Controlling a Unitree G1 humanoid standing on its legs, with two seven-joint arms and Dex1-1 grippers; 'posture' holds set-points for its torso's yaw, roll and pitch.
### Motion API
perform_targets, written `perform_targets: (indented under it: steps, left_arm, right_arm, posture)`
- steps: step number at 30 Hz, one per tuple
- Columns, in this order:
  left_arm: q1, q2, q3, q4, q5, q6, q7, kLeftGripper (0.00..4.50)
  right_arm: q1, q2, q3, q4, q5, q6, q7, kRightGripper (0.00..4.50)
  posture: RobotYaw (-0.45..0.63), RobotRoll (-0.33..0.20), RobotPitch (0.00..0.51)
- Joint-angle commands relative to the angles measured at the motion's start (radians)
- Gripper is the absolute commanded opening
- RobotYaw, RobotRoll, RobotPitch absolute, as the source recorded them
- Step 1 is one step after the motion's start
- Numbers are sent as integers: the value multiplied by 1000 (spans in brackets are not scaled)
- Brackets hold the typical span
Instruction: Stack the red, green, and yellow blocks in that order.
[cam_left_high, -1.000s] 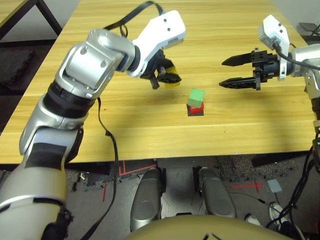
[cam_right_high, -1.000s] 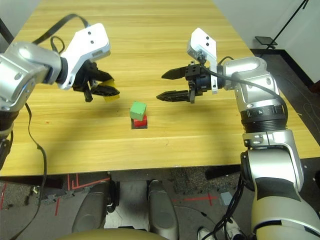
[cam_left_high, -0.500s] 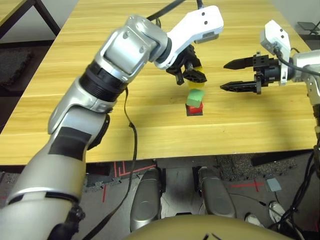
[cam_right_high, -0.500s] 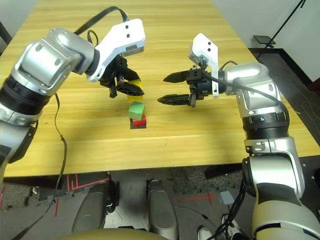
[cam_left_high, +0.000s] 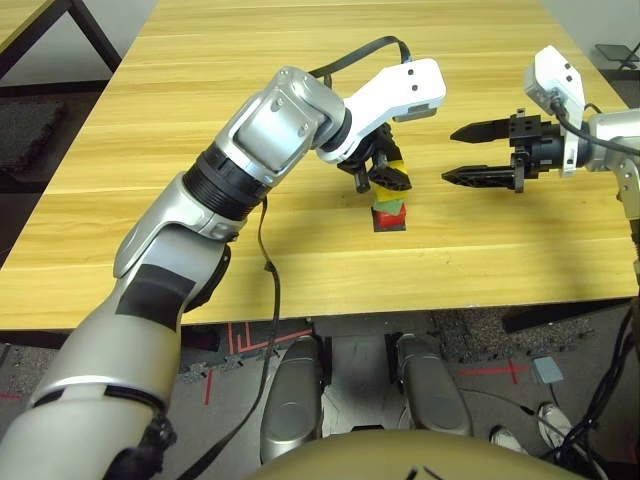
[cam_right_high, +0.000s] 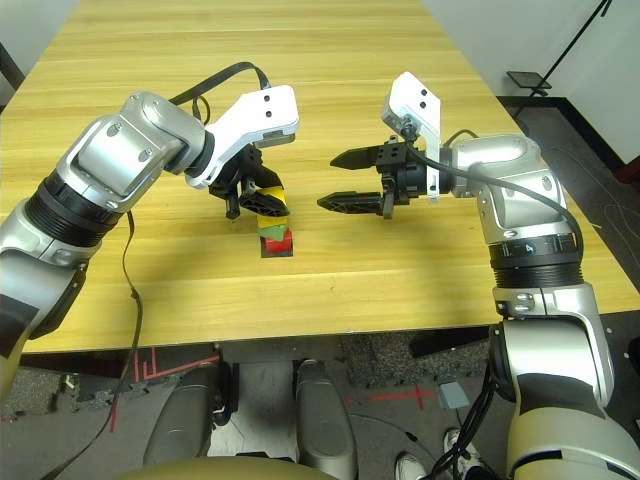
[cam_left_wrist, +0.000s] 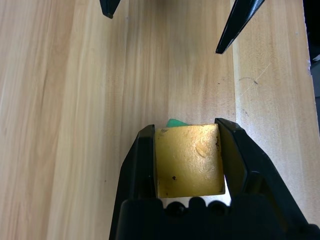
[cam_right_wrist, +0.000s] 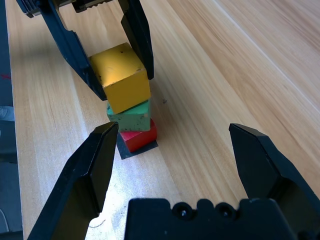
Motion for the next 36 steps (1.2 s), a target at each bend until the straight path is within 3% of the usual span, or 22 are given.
perform_targets:
  steps: [1,12,13,15,19,24,29,32,36]
  left_arm:
    - [12,0,-4,1,15,-17,-5,1866]
    - [21,-15,1,12,22,-18,0,1866]
    - [25,-21,7,11,20,-12,7,2587]
    - [36,-40,28,5,11,6,31,3141]
    - [62,-136,208,-34,-38,82,182,4480]
    - [126,-177,537,-236,-68,156,433,4480]
    - [339,-173,812,-396,-35,120,658,4480]
    - [539,-138,887,-415,2,-55,725,4480]
    - [741,-176,928,-401,6,-245,797,4480]
  right_arm:
    - [4,-8,-10,-14,17,5,-1,4500]
    - [10,-5,-11,-10,17,3,-5,4500]
    - [10,-5,-11,-9,17,4,-7,4500]
    - [15,-8,-13,-9,18,3,-7,4500]
    - [29,-22,-39,12,18,-8,-17,4500]
    - [-27,-17,-156,162,17,-49,-137,4500]
    - [-53,21,-317,404,8,-198,-381,4500]
    - [-55,56,-404,569,7,-351,-528,4500]
    - [-64,52,-475,789,-2,-576,-643,4500]
  posture:
    - [190,26,141]
    - [191,28,142]
    - [191,27,142]
    - [190,21,134]
    - [197,13,118]
    - [228,-18,114]
    - [236,-51,119]
    - [228,-68,121]
    - [223,-88,111]
